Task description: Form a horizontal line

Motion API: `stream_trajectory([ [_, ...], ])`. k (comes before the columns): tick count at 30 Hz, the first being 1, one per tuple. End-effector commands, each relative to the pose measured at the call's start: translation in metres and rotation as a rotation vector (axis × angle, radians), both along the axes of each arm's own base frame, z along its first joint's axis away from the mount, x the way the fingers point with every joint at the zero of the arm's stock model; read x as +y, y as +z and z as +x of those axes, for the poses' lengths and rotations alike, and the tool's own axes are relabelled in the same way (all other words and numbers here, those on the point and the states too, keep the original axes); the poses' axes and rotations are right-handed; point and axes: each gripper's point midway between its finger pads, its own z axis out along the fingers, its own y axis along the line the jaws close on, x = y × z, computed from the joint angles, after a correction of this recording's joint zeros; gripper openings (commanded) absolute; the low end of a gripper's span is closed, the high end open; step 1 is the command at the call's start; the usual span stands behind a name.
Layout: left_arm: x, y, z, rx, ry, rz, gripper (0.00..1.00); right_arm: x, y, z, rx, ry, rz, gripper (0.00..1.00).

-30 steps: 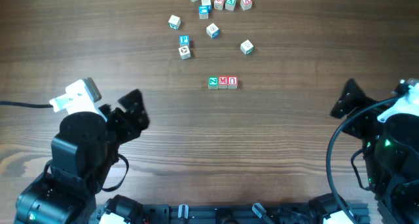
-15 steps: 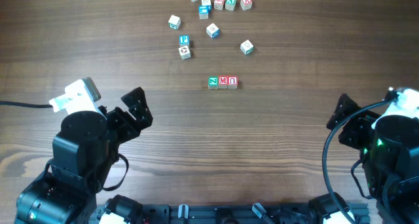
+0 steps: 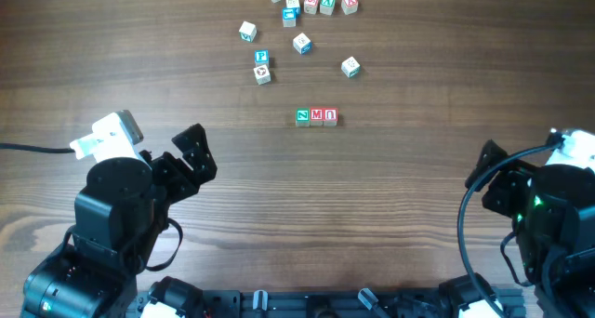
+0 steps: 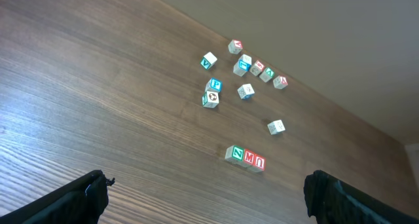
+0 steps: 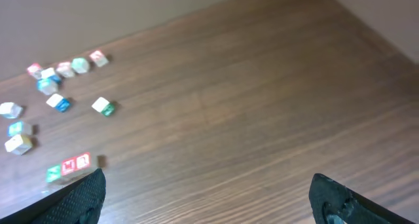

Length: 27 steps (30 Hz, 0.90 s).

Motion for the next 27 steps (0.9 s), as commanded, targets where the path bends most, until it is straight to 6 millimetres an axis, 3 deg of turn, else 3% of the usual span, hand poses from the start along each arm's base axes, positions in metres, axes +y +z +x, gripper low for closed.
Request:
stream_trajectory([
  [1,0.002,0.000,0.001,-0.001,0.006,0.016,1.00,-0.015,0.004,-0.010,-0.027,-0.071,0.007,1.00],
  [4,0.002,0.000,0.001,-0.001,0.006,0.016,1.00,-0.027,0.018,-0.027,-0.114,-0.124,0.015,1.00],
  [9,0.002,0.000,0.001,-0.001,0.006,0.016,1.00,-0.025,0.045,-0.057,-0.358,-0.083,0.078,1.00],
  [11,0.002,0.000,0.001,-0.001,0.006,0.016,1.00,-0.023,0.052,-0.060,-0.451,-0.049,0.061,1.00],
  [14,0.002,0.000,0.001,-0.001,0.006,0.016,1.00,-0.008,0.058,-0.051,-0.606,0.069,-0.002,1.00],
  [18,0.002,0.000,0.001,-0.001,0.006,0.016,1.00,0.012,0.052,-0.030,-0.761,0.179,-0.023,1.00],
  [23,0.002,0.000,0.001,-0.001,0.006,0.016,1.00,0.030,0.035,-0.013,-0.940,0.286,-0.023,1.00],
  [27,0.002,0.000,0.001,-0.001,0.006,0.016,1.00,0.035,0.017,0.002,-0.964,0.310,-0.020,1.00],
])
